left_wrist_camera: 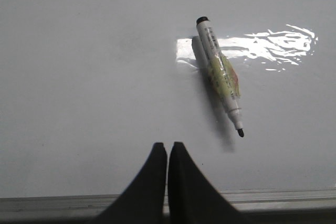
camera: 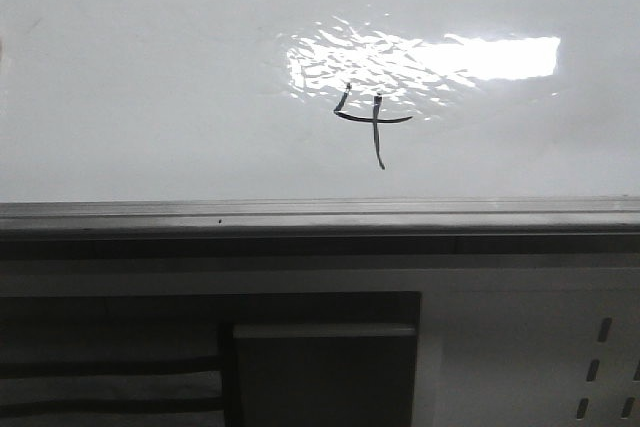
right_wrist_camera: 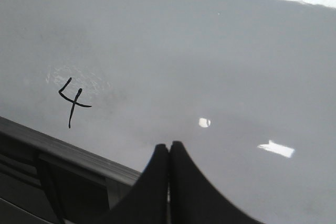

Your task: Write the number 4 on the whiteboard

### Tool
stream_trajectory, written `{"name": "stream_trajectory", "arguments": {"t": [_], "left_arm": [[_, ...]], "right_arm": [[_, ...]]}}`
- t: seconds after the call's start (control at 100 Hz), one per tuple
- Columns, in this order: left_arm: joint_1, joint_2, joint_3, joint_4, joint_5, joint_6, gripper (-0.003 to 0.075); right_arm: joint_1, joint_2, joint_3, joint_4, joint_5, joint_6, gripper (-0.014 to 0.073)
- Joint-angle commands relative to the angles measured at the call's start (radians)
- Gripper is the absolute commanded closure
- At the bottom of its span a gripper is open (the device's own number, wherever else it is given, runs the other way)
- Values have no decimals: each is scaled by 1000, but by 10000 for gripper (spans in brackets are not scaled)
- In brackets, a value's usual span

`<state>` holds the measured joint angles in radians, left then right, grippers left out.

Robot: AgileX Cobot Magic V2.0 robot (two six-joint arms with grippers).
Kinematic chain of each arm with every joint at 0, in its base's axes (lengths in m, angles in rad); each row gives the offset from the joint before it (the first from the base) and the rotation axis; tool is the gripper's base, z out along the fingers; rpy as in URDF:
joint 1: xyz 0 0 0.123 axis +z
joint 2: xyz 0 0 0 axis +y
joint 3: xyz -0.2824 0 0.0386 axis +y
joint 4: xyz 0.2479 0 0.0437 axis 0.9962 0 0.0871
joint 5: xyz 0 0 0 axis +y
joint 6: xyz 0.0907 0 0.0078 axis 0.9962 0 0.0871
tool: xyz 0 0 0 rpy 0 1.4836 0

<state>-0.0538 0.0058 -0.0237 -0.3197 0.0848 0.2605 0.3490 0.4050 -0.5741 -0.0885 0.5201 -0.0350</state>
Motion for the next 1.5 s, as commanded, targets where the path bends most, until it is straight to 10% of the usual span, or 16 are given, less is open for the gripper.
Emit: {"name": "stream_trajectory", "arguments": {"t": [0.0, 0.23, 1.151, 1.491], "left_arm": [[3, -15, 13, 67, -127, -85, 741], [9, -38, 48, 306, -185, -266, 741], [11, -38, 48, 284, -185, -268, 741], [11, -38, 48, 284, -185, -268, 741]], "right_arm": [[-5, 6, -26, -14, -79, 1, 658], [-5, 8, -26, -14, -77, 1, 658], [-5, -2, -11, -14, -95, 1, 658], [-263, -241, 317, 20, -362, 1, 658]]}}
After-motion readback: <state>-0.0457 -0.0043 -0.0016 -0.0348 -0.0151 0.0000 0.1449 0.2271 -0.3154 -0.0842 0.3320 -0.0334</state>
